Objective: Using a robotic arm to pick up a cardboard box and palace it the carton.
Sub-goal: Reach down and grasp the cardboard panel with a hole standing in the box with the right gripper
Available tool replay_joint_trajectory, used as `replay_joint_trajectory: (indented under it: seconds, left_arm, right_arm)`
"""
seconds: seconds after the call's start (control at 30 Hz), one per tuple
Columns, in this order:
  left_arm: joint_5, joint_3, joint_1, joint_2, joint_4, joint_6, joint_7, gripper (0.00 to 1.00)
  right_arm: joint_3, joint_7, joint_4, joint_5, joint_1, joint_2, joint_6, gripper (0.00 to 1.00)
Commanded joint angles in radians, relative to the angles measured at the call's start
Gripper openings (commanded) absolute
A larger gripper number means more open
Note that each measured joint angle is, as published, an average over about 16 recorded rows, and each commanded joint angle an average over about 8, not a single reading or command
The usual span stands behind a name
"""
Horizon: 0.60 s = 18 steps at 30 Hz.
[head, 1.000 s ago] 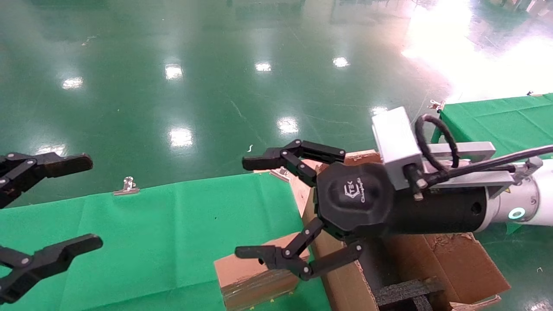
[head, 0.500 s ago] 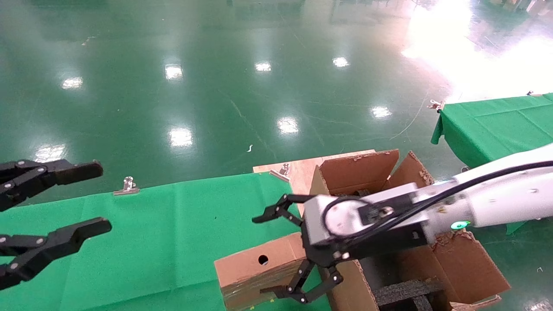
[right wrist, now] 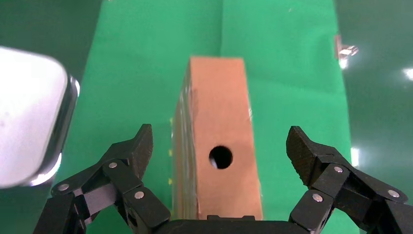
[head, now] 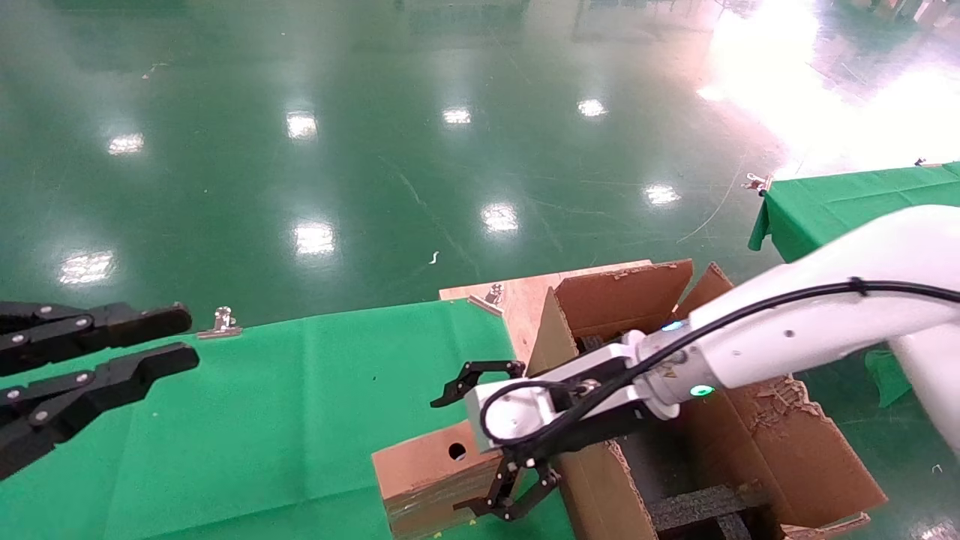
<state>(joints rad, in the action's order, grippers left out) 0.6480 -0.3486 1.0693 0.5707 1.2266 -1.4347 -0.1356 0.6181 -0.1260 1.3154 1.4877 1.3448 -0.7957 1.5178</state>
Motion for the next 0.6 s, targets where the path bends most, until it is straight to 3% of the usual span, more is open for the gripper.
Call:
replay_joint_trajectory:
  seconds: [0.03,0.3,0.4,0.43,0.57,0.6]
  left_arm:
    - [0.000,0.000,0.000,0.000,0.000,0.000,0.000,0.00]
    - [0.000,0.000,0.000,0.000,0.000,0.000,0.000,0.02]
    - [0.000,0.000,0.000,0.000,0.000,0.000,0.000,0.40]
    - [0.000,0.000,0.000,0.000,0.000,0.000,0.000,0.52]
    - [0.000,0.000,0.000,0.000,0.000,0.000,0.000,1.00]
    - [0.000,0.000,0.000,0.000,0.000,0.000,0.000,1.00]
  right_arm:
    - [0.019,-0.008,0.003,0.039,0.016,-0.017,0.003,1.00]
    - [0.108,-0.025,0.017,0.174,0.090,-0.074,0.027,1.00]
    - [0.129,-0.020,0.020,0.194,0.099,-0.083,0.022,1.00]
    - [0.134,-0.018,0.020,0.197,0.101,-0.085,0.020,0.94]
    - [0.147,-0.014,0.023,0.209,0.107,-0.090,0.012,0.44]
    - [0.149,-0.013,0.023,0.211,0.108,-0.091,0.010,0.31]
